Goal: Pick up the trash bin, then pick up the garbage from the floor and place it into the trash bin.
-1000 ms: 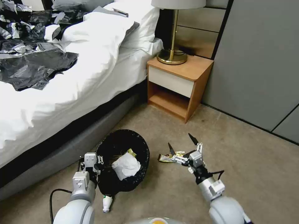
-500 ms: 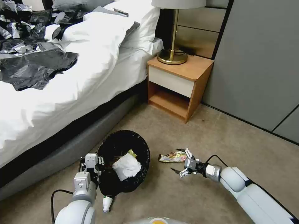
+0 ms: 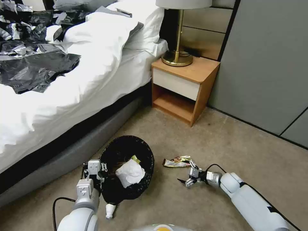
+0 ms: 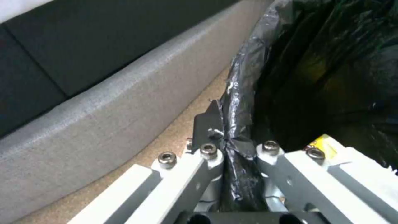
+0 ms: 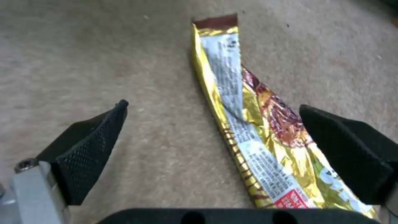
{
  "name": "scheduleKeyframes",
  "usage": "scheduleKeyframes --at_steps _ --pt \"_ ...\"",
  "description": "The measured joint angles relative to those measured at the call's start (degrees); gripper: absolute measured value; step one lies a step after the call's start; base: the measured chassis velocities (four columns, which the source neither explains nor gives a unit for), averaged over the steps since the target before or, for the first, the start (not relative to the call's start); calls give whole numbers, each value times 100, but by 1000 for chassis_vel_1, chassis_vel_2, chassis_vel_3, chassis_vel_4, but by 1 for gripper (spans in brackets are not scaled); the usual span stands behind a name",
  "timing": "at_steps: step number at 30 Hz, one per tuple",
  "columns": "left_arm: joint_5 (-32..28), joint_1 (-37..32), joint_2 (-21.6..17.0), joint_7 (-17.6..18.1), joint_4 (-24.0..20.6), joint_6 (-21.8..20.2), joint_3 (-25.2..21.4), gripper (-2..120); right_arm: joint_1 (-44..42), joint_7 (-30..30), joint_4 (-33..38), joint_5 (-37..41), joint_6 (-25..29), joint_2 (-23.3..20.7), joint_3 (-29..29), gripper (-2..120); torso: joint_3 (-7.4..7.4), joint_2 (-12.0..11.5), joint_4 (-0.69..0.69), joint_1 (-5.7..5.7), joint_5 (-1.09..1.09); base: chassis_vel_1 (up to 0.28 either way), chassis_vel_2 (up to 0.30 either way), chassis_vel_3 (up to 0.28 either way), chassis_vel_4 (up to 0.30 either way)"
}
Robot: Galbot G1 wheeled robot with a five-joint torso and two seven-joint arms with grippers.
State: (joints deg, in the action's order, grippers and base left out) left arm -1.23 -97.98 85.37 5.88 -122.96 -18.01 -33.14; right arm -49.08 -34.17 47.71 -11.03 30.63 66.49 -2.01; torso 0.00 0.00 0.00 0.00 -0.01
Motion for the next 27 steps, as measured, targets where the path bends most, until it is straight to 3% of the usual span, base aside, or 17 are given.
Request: scheduleKeyframes --at_steps 4,13,19,21,23,27 --pt "3 -41 -6 -1 -1 12 -8 1 415 144 -685 -209 191 325 -44 100 0 0 2 0 0 0 0 0 0" --pt "39 -75 21 -1 -6 44 1 1 747 236 -1184 -281 272 538 -68 99 0 0 -1 0 0 0 0 0 0" --pt "56 -131 34 -1 -14 70 -5 1 1025 313 -1912 -532 499 851 -196 75 0 0 1 0 1 0 0 0 0" --pt "56 -138 34 -1 -19 74 -9 1 1042 318 -1979 -543 510 874 -209 73 0 0 1 0 1 0 0 0 0" --pt "56 -149 32 -1 -33 81 -16 1 1105 323 -2211 -531 548 966 -252 61 0 0 0 0 0 0 0 0 0" --pt "56 -142 38 -1 -34 83 -12 1 1106 322 -2285 -477 540 1008 -255 47 -1 0 0 0 0 0 0 0 0"
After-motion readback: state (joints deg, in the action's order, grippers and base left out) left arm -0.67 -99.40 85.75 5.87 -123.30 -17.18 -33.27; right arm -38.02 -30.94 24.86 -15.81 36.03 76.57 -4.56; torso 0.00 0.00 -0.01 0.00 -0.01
